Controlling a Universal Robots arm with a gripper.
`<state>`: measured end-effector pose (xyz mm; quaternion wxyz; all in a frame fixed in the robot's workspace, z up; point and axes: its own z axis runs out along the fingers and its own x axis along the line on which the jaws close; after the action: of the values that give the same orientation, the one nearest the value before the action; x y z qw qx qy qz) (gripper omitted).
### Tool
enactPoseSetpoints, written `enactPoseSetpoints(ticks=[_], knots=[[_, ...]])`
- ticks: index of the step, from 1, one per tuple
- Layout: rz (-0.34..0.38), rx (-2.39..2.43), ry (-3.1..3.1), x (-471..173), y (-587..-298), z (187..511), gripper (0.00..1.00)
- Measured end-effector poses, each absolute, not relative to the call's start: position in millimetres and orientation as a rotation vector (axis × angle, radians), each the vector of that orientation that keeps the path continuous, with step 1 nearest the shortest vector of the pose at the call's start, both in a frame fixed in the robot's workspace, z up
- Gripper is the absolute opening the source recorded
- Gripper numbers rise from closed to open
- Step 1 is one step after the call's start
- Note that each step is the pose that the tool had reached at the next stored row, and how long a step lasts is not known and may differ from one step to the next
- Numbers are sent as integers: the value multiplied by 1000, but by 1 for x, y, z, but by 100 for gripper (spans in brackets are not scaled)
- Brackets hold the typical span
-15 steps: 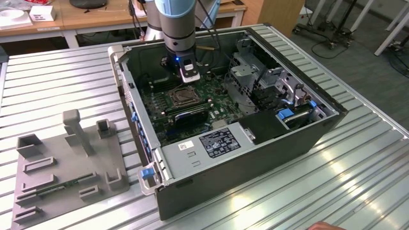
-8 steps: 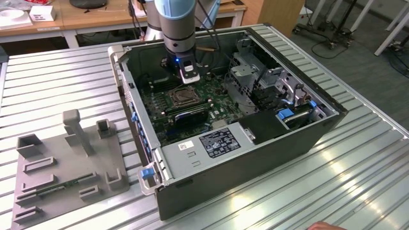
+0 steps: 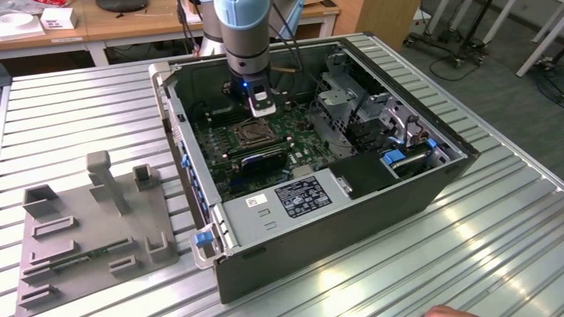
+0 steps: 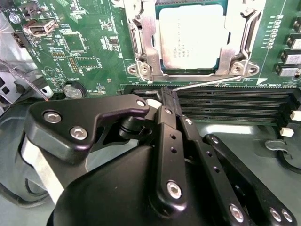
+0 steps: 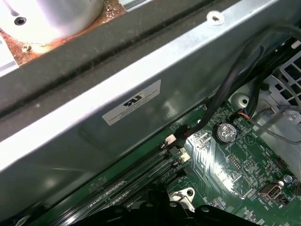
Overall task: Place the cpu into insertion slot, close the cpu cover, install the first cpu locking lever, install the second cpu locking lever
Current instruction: 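Install the first cpu locking lever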
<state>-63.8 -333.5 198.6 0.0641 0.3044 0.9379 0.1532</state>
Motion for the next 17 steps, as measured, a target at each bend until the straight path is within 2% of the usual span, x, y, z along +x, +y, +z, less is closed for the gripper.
enactPoseSetpoints(ticks=[17], knots=[[441,917,2832,-61,-338,197,11]])
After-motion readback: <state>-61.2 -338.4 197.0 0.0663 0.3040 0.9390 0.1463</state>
